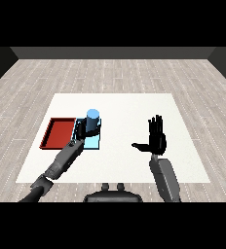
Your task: Pick the blue can and put it in the blue box
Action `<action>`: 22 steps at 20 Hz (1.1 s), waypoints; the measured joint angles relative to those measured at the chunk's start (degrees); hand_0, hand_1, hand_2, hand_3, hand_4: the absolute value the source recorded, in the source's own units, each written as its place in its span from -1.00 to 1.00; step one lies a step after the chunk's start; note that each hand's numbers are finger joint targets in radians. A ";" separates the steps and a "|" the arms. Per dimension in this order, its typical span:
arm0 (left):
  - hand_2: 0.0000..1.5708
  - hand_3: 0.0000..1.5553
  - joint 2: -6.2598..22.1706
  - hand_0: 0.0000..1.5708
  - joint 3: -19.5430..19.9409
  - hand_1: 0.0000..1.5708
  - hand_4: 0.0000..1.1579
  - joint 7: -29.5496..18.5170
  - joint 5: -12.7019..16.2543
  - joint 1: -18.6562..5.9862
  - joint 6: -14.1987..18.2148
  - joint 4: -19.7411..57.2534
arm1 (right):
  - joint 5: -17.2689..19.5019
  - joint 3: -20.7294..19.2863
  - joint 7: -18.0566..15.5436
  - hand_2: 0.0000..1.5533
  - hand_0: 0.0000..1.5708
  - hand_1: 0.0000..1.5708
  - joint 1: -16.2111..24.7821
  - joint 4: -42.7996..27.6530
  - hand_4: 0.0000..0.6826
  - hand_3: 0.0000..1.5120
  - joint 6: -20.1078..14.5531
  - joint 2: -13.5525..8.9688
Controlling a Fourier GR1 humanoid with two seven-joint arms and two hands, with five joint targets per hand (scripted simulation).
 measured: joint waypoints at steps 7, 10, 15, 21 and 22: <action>0.94 0.80 4.32 1.00 -1.84 1.00 0.73 10.29 -5.58 -4.48 2.44 11.05 | -2.02 -2.28 -1.25 -1.00 -1.00 -1.00 0.91 2.40 -1.00 -1.00 2.67 -0.35; 0.05 0.07 2.86 0.14 -3.64 0.14 0.60 15.73 -8.05 -7.12 3.63 18.16 | -2.48 -3.08 -2.15 -1.00 -1.00 -1.00 1.23 3.74 -1.00 -1.00 3.42 -0.24; -0.26 -0.90 -0.79 -0.16 -5.18 -0.16 0.58 23.07 -10.23 -8.94 3.28 30.60 | -3.17 -4.18 -2.41 -1.00 -1.00 -1.00 0.72 4.97 -1.00 -1.00 3.74 -0.05; 0.64 -0.49 -4.45 0.79 -1.77 0.79 0.09 24.92 -9.31 -11.87 3.01 41.00 | -3.31 -5.38 -3.46 -1.00 -1.00 -1.00 0.15 8.61 -1.00 -1.00 4.98 -0.15; 0.64 -1.00 -4.54 0.84 -0.65 0.84 0.05 24.43 -8.66 -11.99 3.34 41.62 | -3.10 -5.63 -4.27 -1.00 -1.00 -1.00 0.12 9.78 -1.00 -1.00 5.42 -0.18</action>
